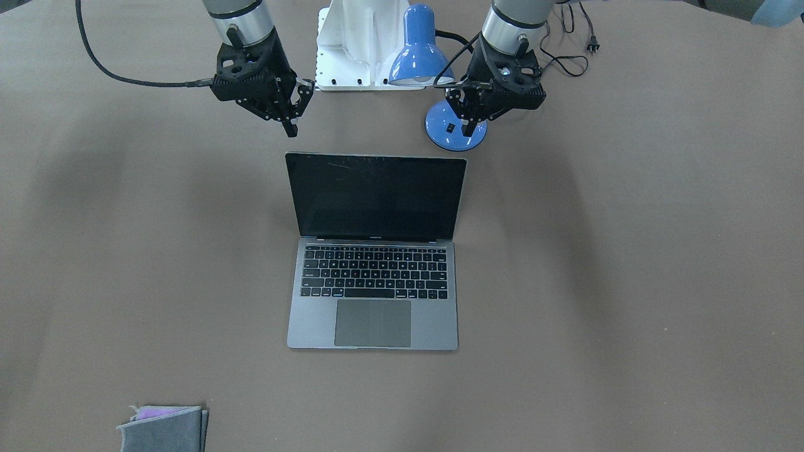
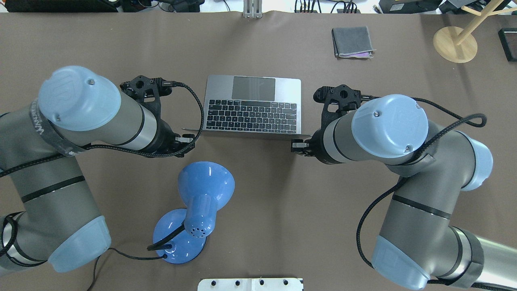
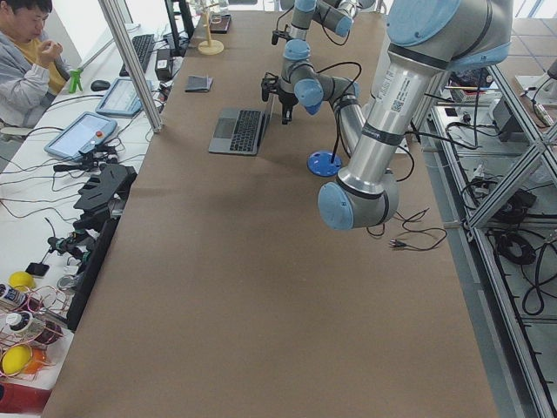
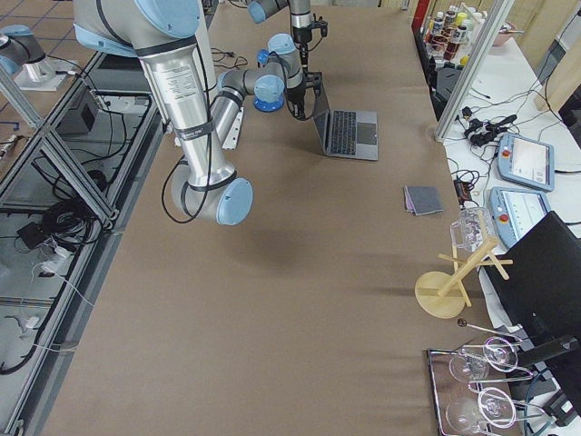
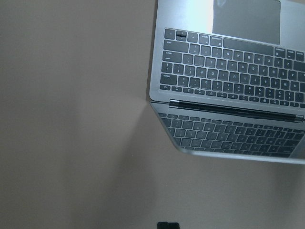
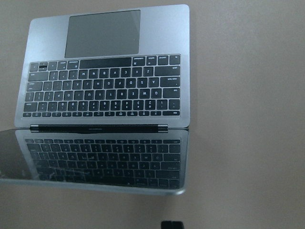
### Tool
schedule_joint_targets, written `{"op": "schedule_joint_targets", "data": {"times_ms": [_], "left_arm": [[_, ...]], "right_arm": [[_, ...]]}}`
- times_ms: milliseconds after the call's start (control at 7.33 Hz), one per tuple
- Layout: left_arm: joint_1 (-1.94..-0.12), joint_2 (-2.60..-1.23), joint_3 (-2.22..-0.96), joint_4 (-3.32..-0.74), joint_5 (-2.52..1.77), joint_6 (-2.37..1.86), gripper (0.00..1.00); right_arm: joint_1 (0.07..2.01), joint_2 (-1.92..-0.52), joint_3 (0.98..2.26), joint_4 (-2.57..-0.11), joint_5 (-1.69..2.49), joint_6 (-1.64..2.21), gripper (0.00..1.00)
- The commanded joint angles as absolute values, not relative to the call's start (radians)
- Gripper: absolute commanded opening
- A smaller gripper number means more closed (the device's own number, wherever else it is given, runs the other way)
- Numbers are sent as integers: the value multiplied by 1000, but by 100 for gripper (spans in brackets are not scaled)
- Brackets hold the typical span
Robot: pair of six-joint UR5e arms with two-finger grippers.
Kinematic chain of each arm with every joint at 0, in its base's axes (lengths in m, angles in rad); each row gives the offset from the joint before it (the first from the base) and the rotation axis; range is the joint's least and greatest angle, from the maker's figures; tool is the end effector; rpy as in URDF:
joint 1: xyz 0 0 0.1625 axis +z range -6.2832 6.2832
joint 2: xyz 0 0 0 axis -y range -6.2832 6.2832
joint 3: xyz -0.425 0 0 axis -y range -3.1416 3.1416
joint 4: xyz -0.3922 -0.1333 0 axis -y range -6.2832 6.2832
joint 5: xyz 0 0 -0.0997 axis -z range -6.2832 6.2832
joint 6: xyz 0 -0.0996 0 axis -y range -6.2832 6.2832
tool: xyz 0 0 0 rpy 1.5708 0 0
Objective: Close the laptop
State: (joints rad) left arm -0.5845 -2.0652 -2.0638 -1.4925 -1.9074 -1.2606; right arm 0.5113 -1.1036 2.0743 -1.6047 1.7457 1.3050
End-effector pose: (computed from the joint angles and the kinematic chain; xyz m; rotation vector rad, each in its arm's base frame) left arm 0.4059 -0.3889 0.1884 0.1072 0.9465 -0.1003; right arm -0.4238 -0.3707 0.1961 0.2043 -0.9266 0.1449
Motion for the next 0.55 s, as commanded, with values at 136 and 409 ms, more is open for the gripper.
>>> {"op": "schedule_joint_targets", "data": {"times_ms": [136, 409], "left_arm": [[-586, -2088, -2048, -1494, -1907, -1258, 0], [-589, -2111, -2042, -1494, -1884, -1258, 0]], "right_arm": [[538, -1089, 2056, -1605, 1747, 1304, 0], [563, -1065, 2037, -1605, 1749, 1305, 0]]}}
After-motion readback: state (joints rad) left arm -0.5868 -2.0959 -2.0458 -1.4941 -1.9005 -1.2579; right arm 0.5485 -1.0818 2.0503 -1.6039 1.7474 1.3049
